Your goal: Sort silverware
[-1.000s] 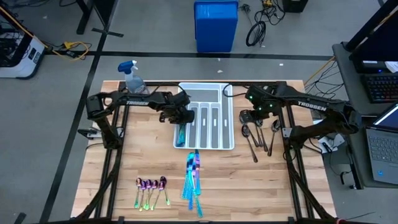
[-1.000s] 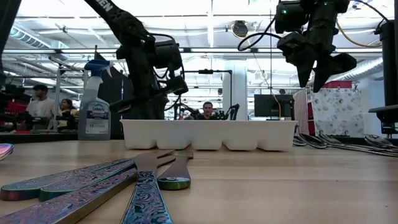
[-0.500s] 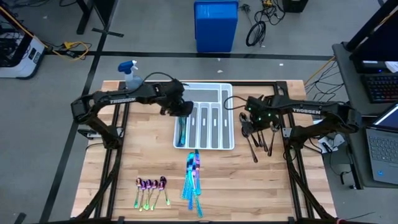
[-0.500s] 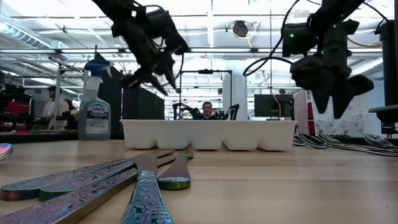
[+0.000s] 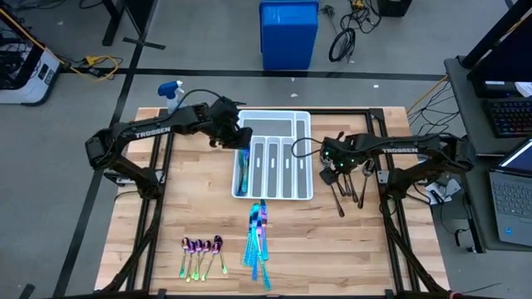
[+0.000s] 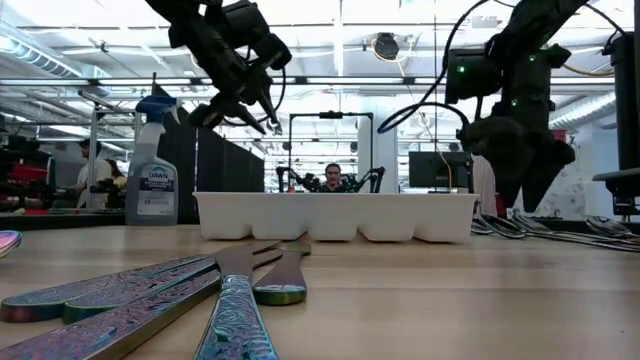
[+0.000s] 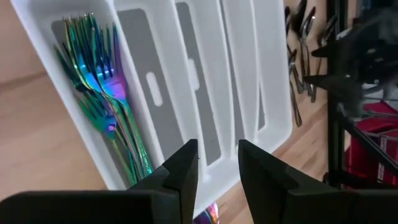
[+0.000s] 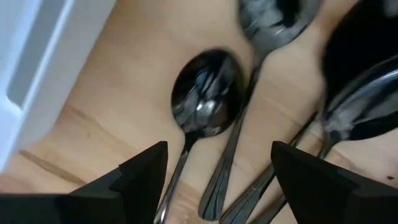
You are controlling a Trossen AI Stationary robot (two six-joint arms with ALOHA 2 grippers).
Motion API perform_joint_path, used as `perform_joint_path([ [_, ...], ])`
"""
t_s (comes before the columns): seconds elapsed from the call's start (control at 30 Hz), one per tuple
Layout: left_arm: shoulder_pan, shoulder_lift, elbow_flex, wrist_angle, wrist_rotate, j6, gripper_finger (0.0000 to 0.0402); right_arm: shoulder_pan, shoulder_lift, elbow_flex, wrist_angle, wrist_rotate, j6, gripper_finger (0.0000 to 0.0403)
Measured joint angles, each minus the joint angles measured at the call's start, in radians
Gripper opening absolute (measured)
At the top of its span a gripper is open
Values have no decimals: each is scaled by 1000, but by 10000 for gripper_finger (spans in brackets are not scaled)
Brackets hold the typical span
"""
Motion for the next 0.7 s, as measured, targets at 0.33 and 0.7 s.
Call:
perform_joint_path([
  [0.33,-1,-13,0,-10,10,-28,99,30,182,0,60,0,-81,263],
  [0.7,-2,-14,0,-30,10,-28,99,35,220,0,54,22,-70,195],
])
